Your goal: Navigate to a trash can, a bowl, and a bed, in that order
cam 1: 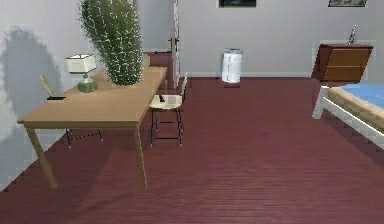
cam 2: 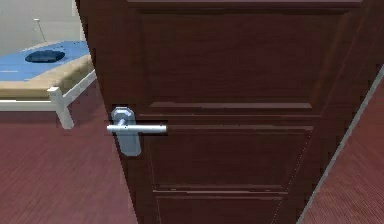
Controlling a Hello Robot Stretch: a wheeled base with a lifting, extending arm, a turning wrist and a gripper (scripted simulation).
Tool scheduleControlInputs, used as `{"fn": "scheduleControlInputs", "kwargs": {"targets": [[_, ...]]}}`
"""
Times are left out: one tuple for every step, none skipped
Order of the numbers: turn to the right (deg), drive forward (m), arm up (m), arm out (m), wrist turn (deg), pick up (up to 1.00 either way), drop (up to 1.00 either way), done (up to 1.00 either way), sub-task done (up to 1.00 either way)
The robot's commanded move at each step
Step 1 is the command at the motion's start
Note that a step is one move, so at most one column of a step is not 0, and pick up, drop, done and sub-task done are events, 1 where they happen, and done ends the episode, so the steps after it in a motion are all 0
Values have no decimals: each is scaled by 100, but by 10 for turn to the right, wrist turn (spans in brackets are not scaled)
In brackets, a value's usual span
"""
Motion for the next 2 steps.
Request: {"fn": "scheduleControlInputs", "kwargs": {"targets": [[0,70,0,0,0,0,0,0,0],[270,0,0,0,0,0,0,0,0]]}}
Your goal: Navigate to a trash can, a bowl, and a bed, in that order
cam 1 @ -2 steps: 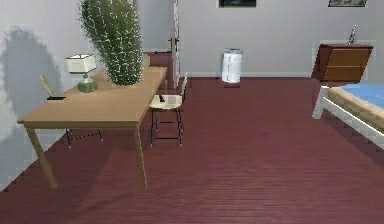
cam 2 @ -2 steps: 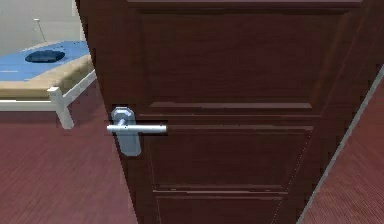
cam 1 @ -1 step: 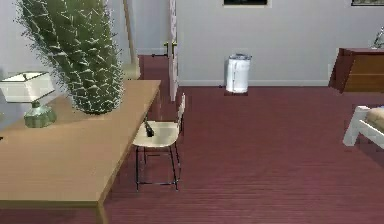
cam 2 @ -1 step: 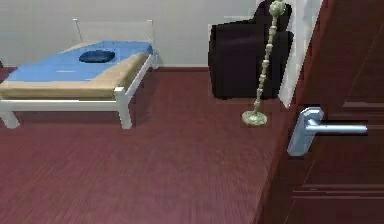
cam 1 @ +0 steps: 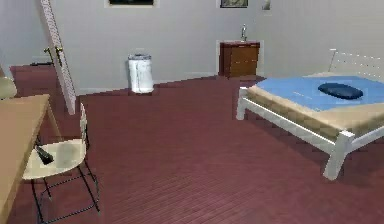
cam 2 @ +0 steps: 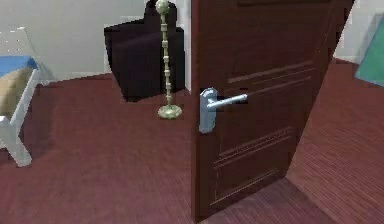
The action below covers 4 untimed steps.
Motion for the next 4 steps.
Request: {"fn": "scheduleControlInputs", "kwargs": {"targets": [[0,100,0,0,0,0,0,0,0],[0,25,0,0,0,0,0,0,0],[-240,0,0,0,0,0,0,0,0],[-30,0,0,0,0,0,0,0,0]]}}
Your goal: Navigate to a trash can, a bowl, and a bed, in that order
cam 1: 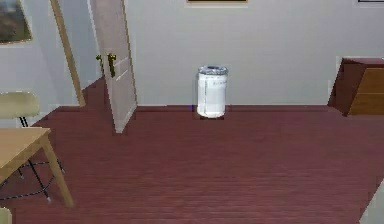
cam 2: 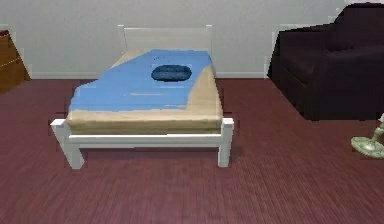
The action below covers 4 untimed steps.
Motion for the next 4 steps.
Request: {"fn": "scheduleControlInputs", "kwargs": {"targets": [[0,85,0,0,0,0,0,0,0],[-450,0,0,0,0,0,0,0,0],[0,100,0,0,0,0,0,0,0],[0,90,0,0,0,0,0,0,0]]}}
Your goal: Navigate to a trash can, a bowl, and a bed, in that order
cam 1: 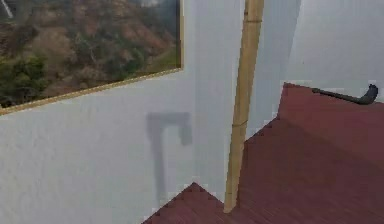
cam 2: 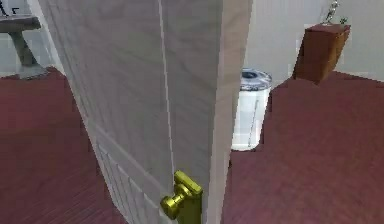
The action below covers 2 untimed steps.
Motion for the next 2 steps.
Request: {"fn": "scheduleControlInputs", "kwargs": {"targets": [[270,0,0,0,0,0,0,0,0],[0,100,0,0,0,0,0,0,0]]}}
